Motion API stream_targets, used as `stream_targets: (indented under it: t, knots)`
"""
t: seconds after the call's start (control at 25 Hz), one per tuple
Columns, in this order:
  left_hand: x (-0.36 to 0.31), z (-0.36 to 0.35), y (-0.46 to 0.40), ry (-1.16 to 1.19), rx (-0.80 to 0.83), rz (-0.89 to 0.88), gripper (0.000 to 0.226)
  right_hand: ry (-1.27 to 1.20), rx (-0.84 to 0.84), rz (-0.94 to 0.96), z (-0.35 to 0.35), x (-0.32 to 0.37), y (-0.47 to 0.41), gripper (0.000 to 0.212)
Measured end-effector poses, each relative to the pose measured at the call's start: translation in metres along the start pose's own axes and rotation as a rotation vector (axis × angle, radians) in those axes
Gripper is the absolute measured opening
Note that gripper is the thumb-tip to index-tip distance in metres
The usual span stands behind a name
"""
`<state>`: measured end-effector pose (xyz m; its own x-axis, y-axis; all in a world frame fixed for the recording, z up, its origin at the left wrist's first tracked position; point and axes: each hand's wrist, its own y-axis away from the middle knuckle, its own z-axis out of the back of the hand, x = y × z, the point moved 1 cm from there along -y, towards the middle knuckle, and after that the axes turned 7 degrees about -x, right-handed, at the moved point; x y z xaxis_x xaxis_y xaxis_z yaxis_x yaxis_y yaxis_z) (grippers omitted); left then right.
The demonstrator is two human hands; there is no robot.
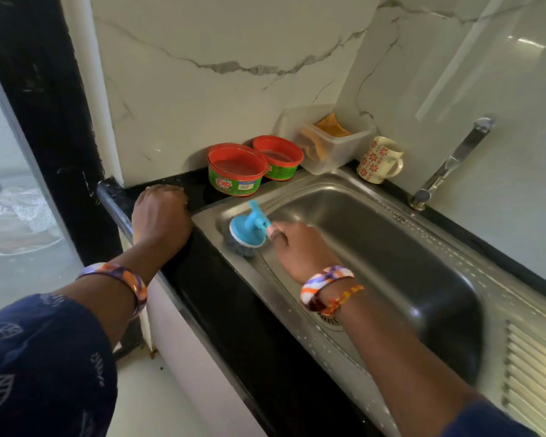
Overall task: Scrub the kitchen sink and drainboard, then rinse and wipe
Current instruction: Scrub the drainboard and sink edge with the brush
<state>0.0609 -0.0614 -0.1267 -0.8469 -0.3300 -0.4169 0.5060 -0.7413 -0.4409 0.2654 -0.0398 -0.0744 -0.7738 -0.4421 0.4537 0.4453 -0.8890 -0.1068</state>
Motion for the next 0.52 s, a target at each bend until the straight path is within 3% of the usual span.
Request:
stream_targets:
  t: [0.12,0.24,0.52]
  knots:
    - [-0.002,0.001,0.001,-0.016,-0.002,-0.012,0.025,-0.24,0.088,-0.129,0.015,-0.021,0.024,0.021]
    - [-0.004,0.0,0.0,-0.021,0.008,-0.002,0.026,-0.413,0.106,-0.216,0.005,-0.017,0.011,0.031]
    - [-0.001,-0.008,-0.003,-0.059,0.004,-0.004,0.023,-0.083,0.023,0.053,-0.012,0.02,-0.056,0.031]
